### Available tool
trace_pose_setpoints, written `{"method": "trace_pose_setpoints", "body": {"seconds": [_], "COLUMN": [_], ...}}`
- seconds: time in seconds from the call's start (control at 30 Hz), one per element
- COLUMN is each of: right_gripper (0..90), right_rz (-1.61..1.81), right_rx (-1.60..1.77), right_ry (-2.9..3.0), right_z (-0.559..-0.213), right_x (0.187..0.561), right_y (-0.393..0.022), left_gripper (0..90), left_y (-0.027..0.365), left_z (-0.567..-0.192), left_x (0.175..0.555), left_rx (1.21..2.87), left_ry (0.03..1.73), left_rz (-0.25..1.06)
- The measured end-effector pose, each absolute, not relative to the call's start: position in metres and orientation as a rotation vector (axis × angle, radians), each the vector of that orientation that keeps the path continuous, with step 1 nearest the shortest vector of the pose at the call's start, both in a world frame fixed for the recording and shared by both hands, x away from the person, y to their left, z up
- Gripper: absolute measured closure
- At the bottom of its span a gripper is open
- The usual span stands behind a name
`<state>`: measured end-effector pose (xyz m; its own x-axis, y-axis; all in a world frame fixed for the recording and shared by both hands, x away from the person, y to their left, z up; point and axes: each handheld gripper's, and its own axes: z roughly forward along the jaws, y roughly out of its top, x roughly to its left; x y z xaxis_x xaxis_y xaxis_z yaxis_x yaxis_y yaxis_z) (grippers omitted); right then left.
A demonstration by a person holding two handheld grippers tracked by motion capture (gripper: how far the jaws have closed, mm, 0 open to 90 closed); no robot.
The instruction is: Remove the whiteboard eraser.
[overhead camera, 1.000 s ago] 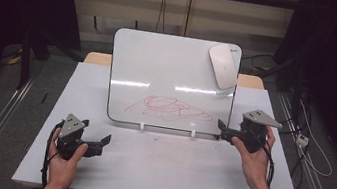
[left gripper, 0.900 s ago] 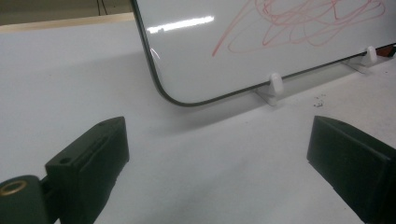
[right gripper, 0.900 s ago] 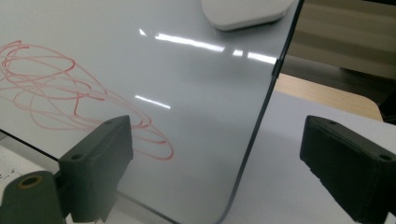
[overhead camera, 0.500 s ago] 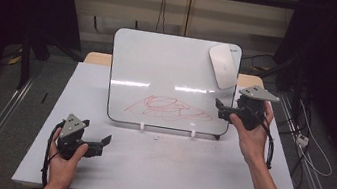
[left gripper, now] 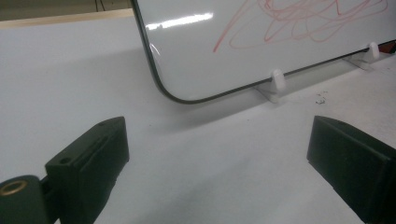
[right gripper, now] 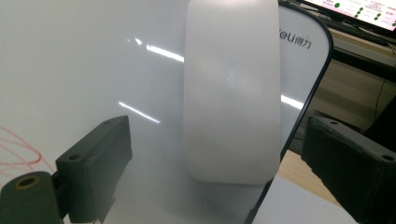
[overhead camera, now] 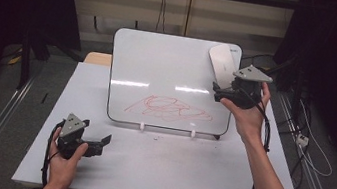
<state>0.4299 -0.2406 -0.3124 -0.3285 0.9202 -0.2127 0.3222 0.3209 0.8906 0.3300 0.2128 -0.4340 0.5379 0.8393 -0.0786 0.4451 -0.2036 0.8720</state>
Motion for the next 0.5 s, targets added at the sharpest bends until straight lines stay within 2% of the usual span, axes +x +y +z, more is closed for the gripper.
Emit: {"method": "trace_pose_setpoints", "body": {"seconds": [0.5], "right_gripper": [15.7], "right_rz": [0.893], "right_rx": [1.097], "right_ry": [1.833], "right_z": [-0.303], "right_x": [0.460], "right_y": [-0.233], "left_gripper": [5.5], "left_y": [0.214], "left_z": [-0.434], "left_x": [0.330], "left_rx": [1.837], "left_ry": [1.059], "left_rz": [0.528]}}
